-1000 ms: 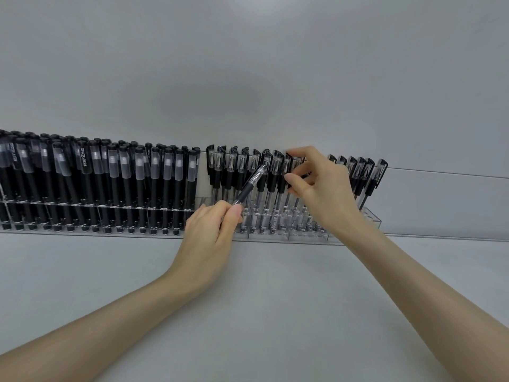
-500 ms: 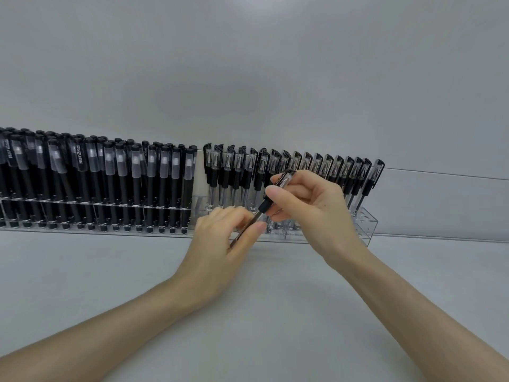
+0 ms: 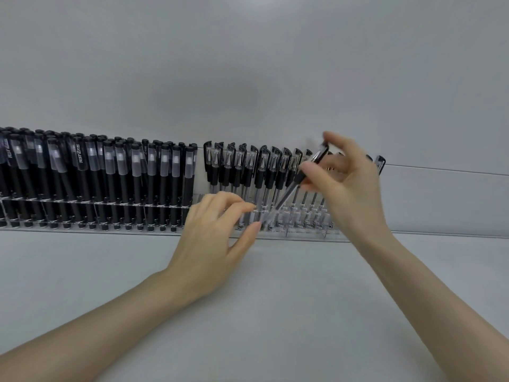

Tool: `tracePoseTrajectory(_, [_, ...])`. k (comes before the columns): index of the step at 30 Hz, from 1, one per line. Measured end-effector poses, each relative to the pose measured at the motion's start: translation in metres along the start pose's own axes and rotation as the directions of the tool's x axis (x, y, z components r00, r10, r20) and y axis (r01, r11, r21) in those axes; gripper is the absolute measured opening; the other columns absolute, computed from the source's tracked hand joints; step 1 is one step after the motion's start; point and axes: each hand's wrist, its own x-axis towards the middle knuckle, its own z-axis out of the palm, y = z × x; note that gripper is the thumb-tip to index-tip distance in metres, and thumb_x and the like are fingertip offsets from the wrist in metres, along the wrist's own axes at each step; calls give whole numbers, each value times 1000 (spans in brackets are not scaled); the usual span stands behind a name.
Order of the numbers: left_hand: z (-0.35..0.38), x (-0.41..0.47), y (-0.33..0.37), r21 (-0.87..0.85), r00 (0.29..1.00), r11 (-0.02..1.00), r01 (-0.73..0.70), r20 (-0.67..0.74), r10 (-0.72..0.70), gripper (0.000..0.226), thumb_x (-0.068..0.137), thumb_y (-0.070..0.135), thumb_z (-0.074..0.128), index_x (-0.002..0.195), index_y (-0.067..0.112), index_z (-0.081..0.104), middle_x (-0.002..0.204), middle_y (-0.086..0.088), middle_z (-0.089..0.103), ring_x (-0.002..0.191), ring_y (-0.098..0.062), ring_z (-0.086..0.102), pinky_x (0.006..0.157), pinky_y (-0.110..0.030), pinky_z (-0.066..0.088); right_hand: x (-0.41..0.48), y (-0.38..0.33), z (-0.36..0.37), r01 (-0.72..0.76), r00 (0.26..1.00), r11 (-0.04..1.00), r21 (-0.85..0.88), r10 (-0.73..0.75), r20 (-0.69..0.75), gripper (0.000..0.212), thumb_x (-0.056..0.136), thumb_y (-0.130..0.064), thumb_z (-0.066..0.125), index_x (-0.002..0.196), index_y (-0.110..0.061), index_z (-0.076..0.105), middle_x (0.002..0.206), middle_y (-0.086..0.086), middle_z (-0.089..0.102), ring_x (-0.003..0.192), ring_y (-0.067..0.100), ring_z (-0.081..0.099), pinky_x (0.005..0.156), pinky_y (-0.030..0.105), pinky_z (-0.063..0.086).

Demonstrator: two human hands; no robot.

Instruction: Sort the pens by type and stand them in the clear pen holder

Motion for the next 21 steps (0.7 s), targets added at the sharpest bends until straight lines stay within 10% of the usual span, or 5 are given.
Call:
tracePoseTrajectory(6, [6, -5, -10, 172, 989, 983, -58, 146, 33, 48, 88, 41, 41, 122, 13, 60, 117, -4, 56, 109, -18, 42, 93, -35, 39, 15, 5, -10, 142, 971, 983, -114, -161, -176, 36, 87, -10, 65, 111, -28, 45, 82, -1, 63, 69, 15, 69, 71, 32, 57])
tracePoseTrajectory(21, [6, -4, -8, 267, 974, 961, -73, 225, 11, 52, 87, 43, 39, 124, 12, 58, 116, -6, 56, 107, -22, 41, 90, -39, 44, 25, 29, 6, 260, 965, 875, -409, -251, 74, 31, 89, -9, 63, 119, -15, 63, 82, 0, 61, 75, 24, 64, 79, 39, 53])
